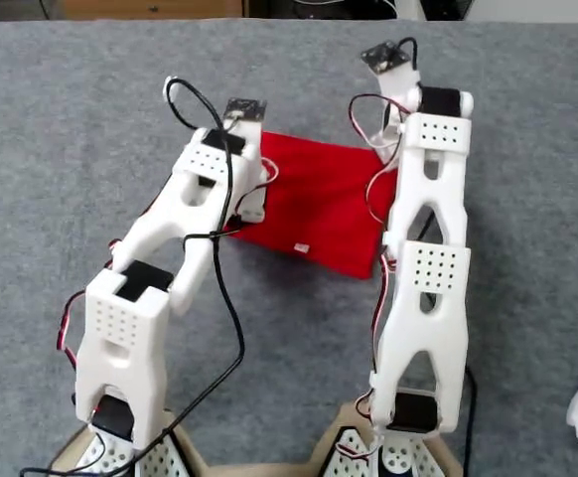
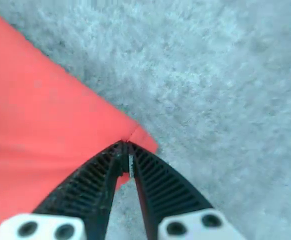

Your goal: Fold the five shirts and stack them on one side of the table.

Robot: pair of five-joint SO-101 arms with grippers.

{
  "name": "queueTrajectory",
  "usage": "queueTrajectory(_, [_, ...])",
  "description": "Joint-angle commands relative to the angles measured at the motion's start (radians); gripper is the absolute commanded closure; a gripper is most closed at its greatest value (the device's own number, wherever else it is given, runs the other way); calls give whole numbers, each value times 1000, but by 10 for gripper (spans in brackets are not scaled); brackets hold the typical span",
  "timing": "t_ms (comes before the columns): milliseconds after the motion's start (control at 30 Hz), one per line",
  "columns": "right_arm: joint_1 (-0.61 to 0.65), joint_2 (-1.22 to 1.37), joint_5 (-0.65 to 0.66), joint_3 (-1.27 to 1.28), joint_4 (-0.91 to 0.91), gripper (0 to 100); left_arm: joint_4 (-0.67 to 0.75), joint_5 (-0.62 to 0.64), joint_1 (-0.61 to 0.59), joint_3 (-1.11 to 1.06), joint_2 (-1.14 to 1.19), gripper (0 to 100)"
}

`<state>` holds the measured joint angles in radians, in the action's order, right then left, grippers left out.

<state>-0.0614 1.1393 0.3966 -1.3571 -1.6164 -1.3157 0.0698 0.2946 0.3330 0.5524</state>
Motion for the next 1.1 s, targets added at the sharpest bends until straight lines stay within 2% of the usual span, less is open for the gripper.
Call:
queueTrajectory(0, [21,-12,9,-191,-78,994,-104,-6,32,265,-21,981])
queueTrajectory(67, [28,-16,-15,-320,-141,994,-147,-11,31,420,-13,981])
queueTrajectory(200, [44,-130,-63,-240,-170,994,-130,-12,3,603,25,981])
queueTrajectory(467, [50,-377,-83,79,-170,994,0,-38,-20,641,272,981])
queueTrajectory(667, [19,-441,-61,182,-158,993,2,-38,-11,732,386,981])
queueTrajectory(933, [87,-429,-28,199,-170,993,-51,-40,-8,888,455,981])
queueTrajectory(1067, [107,-430,-28,297,-170,994,-44,-38,-5,936,464,981])
